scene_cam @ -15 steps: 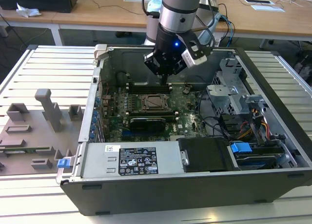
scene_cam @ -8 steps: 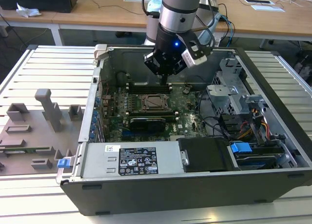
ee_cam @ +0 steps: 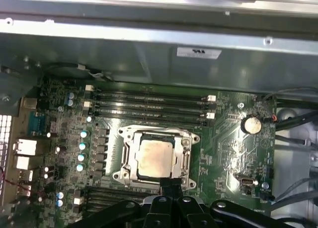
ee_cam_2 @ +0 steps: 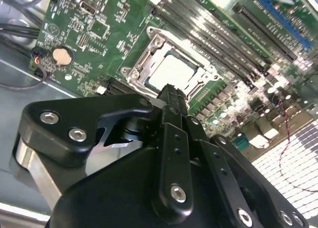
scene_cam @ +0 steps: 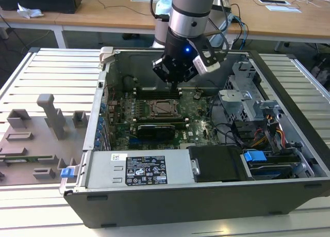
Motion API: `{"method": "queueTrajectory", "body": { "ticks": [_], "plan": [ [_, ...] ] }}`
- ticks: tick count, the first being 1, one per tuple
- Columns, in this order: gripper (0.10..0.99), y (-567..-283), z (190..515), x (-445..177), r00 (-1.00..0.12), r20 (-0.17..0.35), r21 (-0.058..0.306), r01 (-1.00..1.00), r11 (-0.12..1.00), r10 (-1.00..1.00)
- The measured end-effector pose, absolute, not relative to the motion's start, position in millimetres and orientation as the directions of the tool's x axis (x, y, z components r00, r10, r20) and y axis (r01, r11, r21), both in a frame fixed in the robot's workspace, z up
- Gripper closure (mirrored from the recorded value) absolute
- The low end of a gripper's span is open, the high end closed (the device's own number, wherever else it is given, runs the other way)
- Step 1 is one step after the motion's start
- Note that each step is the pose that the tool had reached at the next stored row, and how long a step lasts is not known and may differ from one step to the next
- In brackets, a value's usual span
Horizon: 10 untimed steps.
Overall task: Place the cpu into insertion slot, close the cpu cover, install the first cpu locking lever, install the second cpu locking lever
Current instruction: 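Install the second cpu locking lever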
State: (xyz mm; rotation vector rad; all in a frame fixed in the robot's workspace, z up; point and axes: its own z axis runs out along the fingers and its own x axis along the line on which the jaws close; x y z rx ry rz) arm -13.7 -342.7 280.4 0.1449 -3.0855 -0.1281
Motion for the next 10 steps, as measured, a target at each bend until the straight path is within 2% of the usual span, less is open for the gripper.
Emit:
{"method": "queueTrajectory", "body": {
  "ticks": [10],
  "plan": [
    [0.98,-354.0,272.6,-13.9,-0.994,0.046,0.086,-0.091,0.992,-0.096]
  ]
}}
